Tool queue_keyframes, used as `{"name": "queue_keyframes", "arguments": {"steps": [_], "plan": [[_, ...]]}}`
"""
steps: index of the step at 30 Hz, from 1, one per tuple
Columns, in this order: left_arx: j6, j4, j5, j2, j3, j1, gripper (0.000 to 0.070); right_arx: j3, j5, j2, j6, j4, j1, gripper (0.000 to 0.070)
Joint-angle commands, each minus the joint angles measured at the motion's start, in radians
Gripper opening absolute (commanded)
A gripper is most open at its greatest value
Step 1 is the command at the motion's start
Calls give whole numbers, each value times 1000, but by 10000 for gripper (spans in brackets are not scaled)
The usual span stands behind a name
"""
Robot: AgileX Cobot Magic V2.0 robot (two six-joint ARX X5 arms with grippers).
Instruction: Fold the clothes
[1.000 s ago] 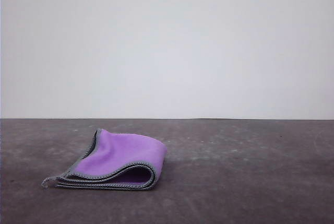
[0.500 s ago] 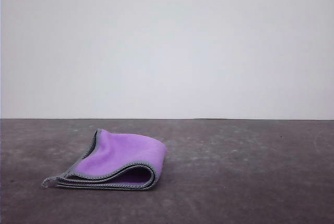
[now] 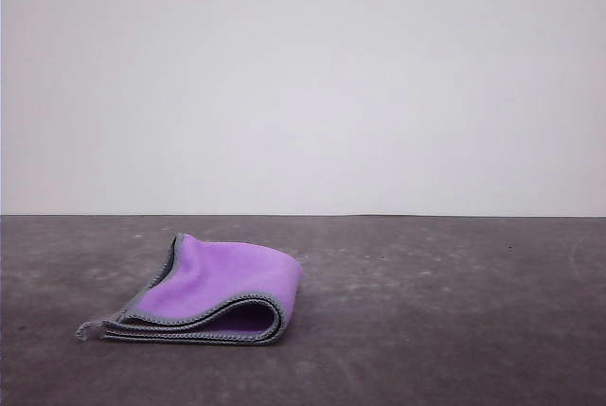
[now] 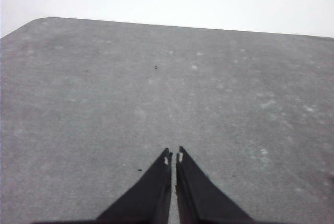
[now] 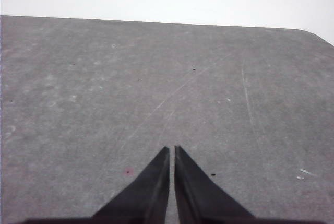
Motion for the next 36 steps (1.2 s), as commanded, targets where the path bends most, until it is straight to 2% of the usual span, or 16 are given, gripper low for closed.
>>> {"name": "queue_keyframes", "arguments": {"steps": [1,36], "plan": [[-1,16,1,-1,-21,-1,0,-5,1,-1,11,10,0,11],[-1,16,1,0,-21,-1,0,-5,1,-1,11,10,0,11]]}}
